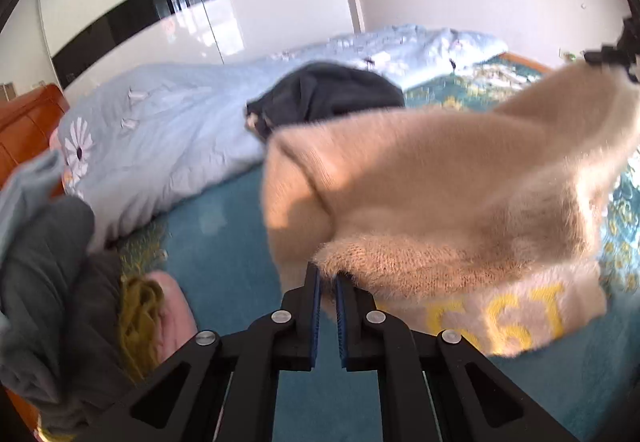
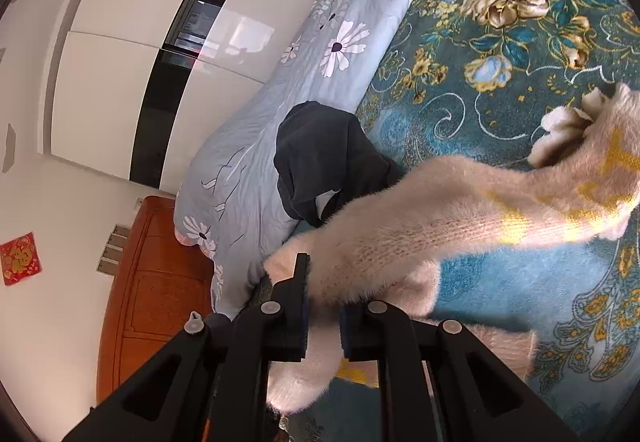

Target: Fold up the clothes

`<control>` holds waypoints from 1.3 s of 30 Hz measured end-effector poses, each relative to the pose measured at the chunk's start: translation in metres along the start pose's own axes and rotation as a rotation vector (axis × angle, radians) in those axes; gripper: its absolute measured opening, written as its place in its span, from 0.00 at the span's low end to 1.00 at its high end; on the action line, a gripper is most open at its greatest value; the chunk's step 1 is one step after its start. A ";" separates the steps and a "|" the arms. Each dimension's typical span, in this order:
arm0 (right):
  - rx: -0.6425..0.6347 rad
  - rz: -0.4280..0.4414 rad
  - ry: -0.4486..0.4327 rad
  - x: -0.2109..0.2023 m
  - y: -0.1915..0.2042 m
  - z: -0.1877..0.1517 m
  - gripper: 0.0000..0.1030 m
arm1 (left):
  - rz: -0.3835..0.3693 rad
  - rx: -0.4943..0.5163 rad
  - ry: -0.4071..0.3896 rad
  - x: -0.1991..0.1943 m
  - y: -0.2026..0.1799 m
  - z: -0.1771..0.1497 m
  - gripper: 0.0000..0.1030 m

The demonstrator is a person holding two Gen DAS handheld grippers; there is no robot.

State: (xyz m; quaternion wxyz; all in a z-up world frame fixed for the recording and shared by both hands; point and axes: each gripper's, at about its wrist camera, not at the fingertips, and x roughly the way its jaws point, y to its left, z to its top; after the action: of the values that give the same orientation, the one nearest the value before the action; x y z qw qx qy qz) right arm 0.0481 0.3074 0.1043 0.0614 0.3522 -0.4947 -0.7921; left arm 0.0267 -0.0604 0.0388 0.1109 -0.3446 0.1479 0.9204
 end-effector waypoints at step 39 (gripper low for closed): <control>0.117 -0.247 -0.075 -0.082 -0.041 -0.011 0.11 | -0.347 -0.024 0.128 0.014 -0.020 0.096 0.06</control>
State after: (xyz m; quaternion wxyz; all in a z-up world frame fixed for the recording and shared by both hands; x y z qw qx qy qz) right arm 0.1264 0.3565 0.1083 -0.0759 0.3834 -0.4946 -0.7763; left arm -0.0352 -0.0074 0.0943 0.2544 -0.4241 0.0819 0.8653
